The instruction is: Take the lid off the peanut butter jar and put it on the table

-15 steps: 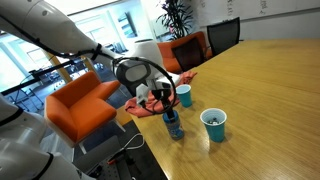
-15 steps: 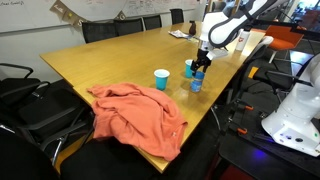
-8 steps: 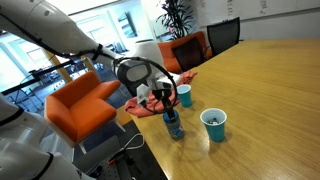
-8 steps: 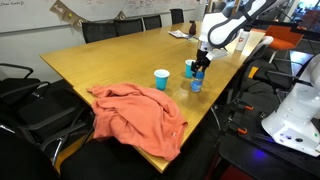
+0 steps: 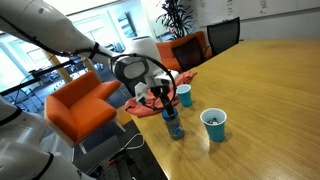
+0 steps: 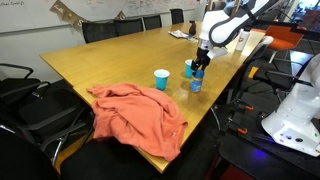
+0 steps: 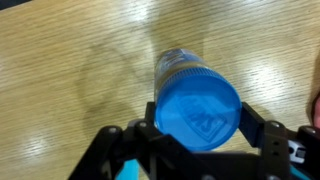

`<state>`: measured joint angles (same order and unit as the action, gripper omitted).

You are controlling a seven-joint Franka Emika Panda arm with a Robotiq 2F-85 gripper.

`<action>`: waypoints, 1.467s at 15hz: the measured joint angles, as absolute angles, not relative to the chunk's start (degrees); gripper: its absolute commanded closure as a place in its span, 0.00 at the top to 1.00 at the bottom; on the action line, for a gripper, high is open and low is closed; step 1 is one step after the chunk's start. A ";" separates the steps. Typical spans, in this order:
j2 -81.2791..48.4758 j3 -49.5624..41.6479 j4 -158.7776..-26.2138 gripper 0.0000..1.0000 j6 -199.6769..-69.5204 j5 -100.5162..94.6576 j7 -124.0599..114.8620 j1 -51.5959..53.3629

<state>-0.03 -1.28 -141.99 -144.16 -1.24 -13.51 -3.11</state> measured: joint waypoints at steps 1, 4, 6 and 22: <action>0.56 -1.26 -142.09 0.55 -144.16 -1.24 -13.32 -3.01; 2.02 -1.17 -142.28 0.55 -144.16 -1.24 -13.07 -2.53; 2.86 -0.98 -142.43 0.55 -144.16 -1.24 -13.07 -2.38; 15.99 -5.36 -147.99 0.55 -141.67 -8.78 -34.52 -18.11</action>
<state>15.99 -5.36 -147.99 -141.67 -8.78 -34.52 -18.11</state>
